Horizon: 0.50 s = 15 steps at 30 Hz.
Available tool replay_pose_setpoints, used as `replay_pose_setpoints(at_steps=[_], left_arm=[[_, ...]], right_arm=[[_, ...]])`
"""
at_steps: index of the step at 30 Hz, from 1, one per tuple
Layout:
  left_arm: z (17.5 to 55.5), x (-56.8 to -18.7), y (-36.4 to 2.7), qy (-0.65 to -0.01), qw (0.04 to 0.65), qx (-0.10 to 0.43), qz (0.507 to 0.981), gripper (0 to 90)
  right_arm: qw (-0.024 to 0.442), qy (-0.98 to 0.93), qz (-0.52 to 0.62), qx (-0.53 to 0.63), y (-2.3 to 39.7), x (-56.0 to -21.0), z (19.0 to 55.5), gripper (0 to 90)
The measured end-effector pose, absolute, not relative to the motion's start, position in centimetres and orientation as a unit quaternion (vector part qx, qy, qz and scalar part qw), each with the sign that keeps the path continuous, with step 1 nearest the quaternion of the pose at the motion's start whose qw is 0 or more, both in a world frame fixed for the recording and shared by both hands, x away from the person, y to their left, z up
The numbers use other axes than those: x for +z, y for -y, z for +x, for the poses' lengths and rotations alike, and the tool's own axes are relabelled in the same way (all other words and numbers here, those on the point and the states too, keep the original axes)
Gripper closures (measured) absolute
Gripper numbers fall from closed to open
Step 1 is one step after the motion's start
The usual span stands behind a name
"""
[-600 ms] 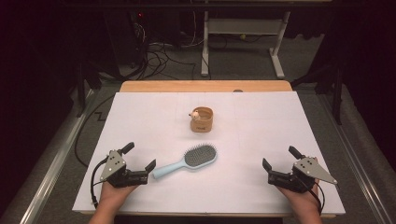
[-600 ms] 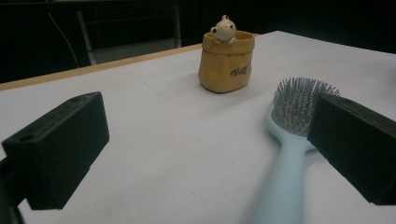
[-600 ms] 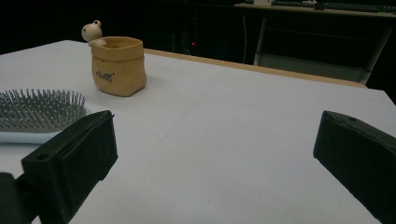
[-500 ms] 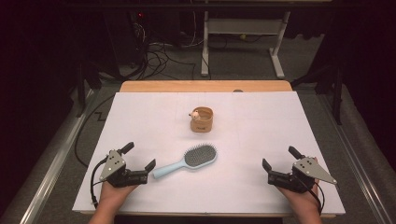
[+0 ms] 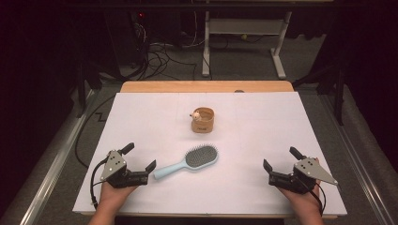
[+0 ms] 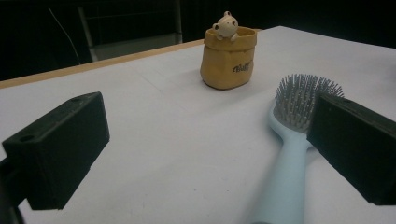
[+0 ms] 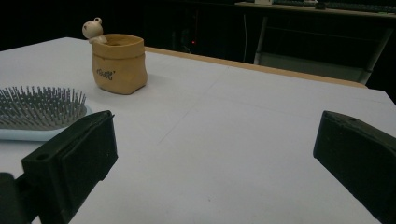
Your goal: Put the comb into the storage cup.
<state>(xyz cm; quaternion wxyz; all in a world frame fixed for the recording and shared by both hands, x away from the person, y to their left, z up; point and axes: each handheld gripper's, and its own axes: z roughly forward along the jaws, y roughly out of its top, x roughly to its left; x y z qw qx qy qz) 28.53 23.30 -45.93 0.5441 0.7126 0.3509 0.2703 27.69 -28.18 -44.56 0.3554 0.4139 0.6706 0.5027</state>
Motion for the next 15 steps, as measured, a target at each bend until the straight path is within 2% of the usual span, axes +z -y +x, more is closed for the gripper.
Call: replay_pose_setpoints(at_steps=[12, 15], left_arm=[[28.41, -45.74, -23.39, -0.344, 0.544, 0.264, 0.718, 15.2], [28.34, -45.72, -23.39, -0.341, 0.544, 0.267, 0.719, 16.0]], right_arm=[[0.357, -0.67, 0.415, 0.502, 28.17, -44.53, 27.66, 0.5], [0.357, -0.669, 0.416, 0.502, 28.18, -44.54, 27.67, 0.5]])
